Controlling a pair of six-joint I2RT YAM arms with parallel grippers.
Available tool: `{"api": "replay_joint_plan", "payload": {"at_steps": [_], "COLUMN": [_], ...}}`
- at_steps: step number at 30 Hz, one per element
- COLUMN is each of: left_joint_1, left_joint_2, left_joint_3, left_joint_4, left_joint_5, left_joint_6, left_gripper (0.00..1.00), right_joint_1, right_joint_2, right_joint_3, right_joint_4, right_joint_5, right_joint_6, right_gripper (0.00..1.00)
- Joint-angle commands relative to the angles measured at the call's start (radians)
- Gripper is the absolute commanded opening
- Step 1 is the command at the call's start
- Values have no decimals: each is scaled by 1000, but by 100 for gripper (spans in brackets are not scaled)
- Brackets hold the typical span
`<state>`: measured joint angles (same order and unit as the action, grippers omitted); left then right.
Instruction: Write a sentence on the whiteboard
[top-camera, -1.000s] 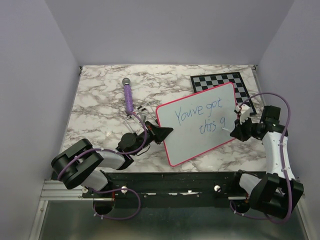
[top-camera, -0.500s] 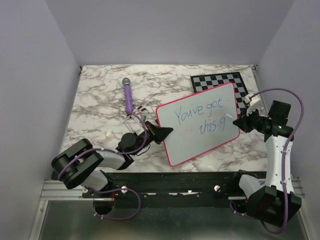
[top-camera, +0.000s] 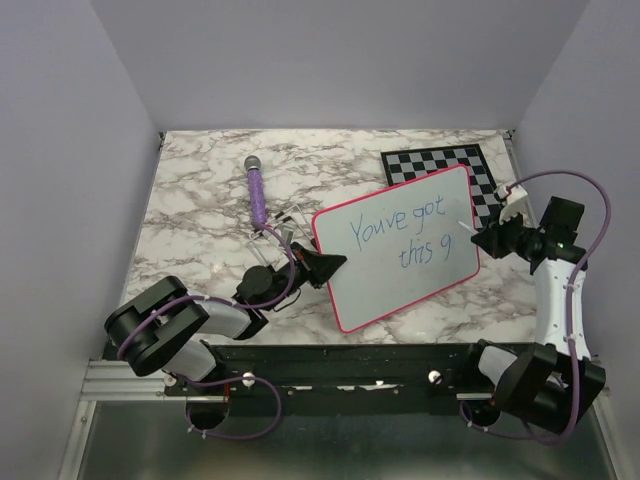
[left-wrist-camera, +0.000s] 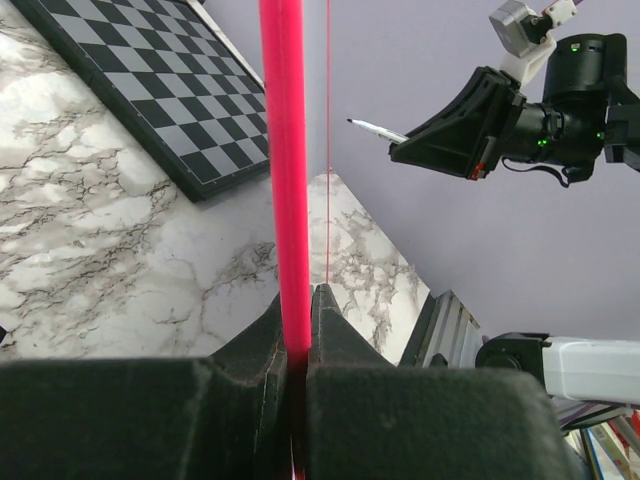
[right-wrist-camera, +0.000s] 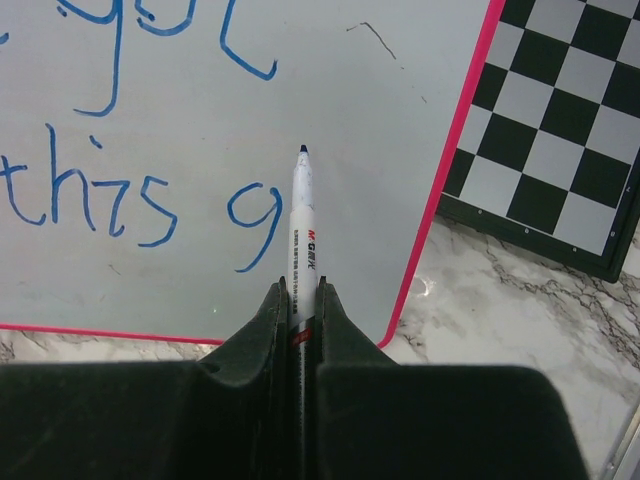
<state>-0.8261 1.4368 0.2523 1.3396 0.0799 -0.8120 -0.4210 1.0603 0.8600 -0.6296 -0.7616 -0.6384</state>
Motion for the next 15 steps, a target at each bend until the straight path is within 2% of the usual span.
{"api": "replay_joint_plan", "payload": {"at_steps": [1,15], "left_joint_1": [-8,-8], "left_joint_2": [24,30], "left_joint_3": [2,7], "left_joint_4": [-13,-11], "left_joint_5": [55,57], "left_joint_6": [79,77], "left_gripper": [0,0], "right_joint_1": [-4,2], "right_joint_2": [29,116], "right_joint_3": [-13,-52], "right_joint_4": [65,53], "right_joint_5": [-2,53], "right_joint_6": [13,-41], "right_gripper": [1,0]}}
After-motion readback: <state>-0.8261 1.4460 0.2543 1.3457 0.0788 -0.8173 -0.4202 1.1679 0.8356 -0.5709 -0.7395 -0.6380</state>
